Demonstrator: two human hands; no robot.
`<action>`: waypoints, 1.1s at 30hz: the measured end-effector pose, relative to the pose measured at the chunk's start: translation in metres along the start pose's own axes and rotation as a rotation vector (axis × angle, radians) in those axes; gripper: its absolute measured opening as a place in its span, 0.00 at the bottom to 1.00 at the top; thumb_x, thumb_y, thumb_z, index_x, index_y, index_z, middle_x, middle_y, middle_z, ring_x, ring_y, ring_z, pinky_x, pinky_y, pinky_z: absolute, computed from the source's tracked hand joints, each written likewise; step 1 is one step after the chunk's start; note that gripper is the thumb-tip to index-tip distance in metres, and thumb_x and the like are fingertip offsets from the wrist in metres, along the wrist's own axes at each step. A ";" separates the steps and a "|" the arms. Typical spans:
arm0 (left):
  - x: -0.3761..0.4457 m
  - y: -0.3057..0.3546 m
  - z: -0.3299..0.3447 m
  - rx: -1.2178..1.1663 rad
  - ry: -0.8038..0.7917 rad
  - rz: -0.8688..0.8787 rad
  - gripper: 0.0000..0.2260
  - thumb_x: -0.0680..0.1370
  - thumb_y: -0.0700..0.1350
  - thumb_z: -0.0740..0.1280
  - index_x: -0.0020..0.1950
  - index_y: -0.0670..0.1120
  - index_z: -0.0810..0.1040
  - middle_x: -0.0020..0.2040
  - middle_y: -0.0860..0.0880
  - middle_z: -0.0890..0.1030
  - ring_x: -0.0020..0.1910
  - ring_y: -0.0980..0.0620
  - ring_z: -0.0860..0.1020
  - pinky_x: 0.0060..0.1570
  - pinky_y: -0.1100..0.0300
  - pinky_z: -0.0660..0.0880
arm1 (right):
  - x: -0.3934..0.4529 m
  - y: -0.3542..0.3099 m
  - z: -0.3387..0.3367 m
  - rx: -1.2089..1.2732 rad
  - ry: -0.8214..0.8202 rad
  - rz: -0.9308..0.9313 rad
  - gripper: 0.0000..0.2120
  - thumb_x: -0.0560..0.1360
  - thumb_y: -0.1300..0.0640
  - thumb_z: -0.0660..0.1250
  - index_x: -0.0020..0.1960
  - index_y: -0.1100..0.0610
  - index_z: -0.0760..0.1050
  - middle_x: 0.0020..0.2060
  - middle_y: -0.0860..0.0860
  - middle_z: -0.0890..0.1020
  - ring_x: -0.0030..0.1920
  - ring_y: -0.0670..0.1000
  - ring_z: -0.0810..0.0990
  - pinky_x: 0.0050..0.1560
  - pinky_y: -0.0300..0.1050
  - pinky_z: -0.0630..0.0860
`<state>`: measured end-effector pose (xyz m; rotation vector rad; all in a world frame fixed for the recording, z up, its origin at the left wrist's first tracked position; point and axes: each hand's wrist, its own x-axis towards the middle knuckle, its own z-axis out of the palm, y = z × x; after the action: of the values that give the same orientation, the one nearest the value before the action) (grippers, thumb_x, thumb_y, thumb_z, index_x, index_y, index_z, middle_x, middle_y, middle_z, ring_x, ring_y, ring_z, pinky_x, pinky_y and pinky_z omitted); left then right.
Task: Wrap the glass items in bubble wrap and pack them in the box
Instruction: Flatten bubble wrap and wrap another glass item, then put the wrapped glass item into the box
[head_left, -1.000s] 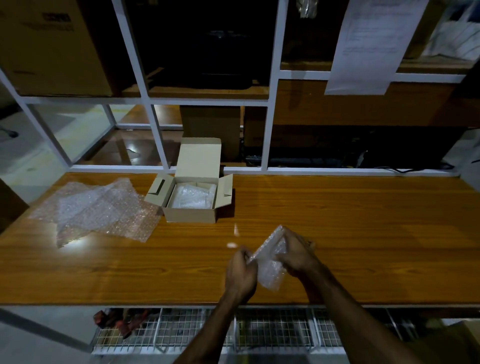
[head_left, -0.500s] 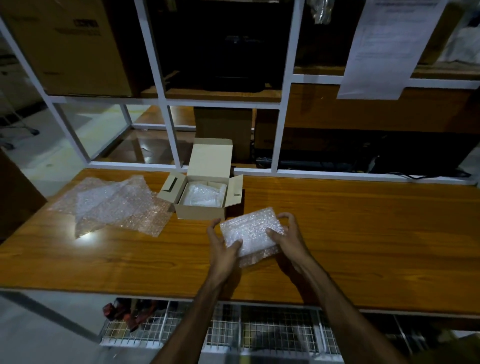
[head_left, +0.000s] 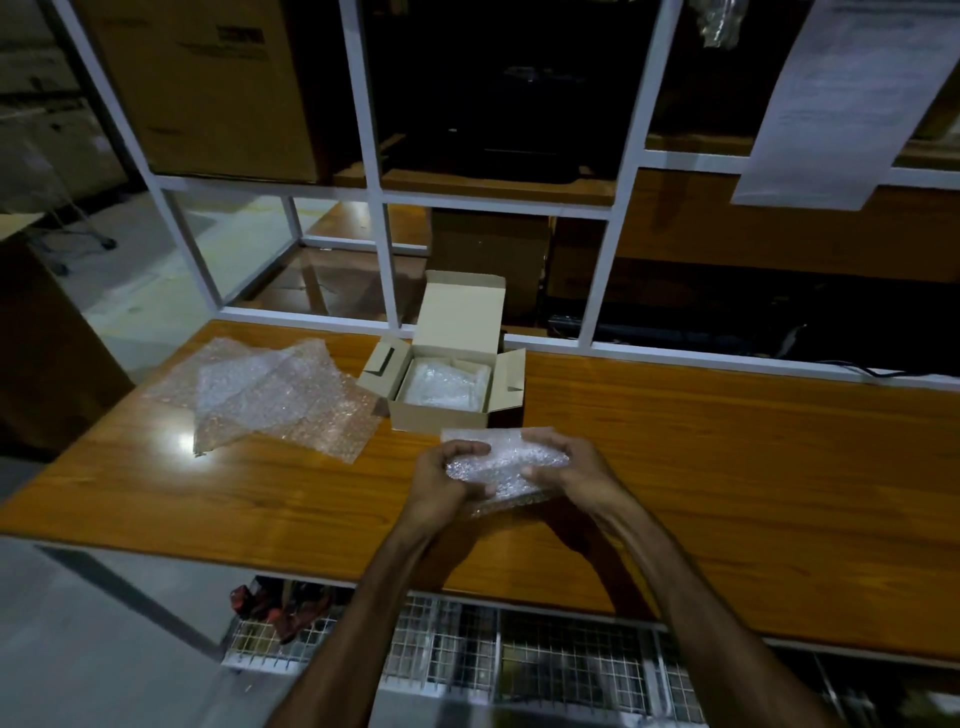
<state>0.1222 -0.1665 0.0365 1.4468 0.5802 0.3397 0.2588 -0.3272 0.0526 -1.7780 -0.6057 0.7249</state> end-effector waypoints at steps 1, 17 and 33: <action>0.003 0.001 -0.004 0.024 0.005 0.013 0.23 0.68 0.26 0.78 0.58 0.44 0.84 0.64 0.48 0.80 0.58 0.42 0.83 0.46 0.44 0.86 | 0.002 -0.002 0.002 -0.025 0.001 -0.016 0.25 0.77 0.64 0.73 0.70 0.48 0.77 0.59 0.34 0.73 0.56 0.43 0.78 0.49 0.40 0.82; 0.040 0.006 -0.077 0.355 0.185 0.329 0.08 0.74 0.43 0.79 0.50 0.51 0.84 0.61 0.49 0.74 0.59 0.55 0.74 0.55 0.60 0.79 | 0.036 -0.029 0.044 -0.304 0.136 -0.140 0.12 0.77 0.50 0.75 0.59 0.53 0.81 0.58 0.43 0.71 0.55 0.44 0.74 0.36 0.36 0.79; 0.098 0.023 -0.148 0.096 -0.122 0.256 0.05 0.81 0.34 0.69 0.56 0.37 0.82 0.54 0.39 0.84 0.48 0.47 0.85 0.44 0.55 0.84 | 0.085 -0.047 0.071 0.003 0.146 -0.094 0.07 0.79 0.66 0.72 0.56 0.61 0.78 0.56 0.56 0.82 0.54 0.55 0.85 0.47 0.47 0.85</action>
<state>0.1219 0.0122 0.0396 1.6262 0.3157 0.4259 0.2630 -0.2080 0.0648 -1.7693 -0.5851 0.5263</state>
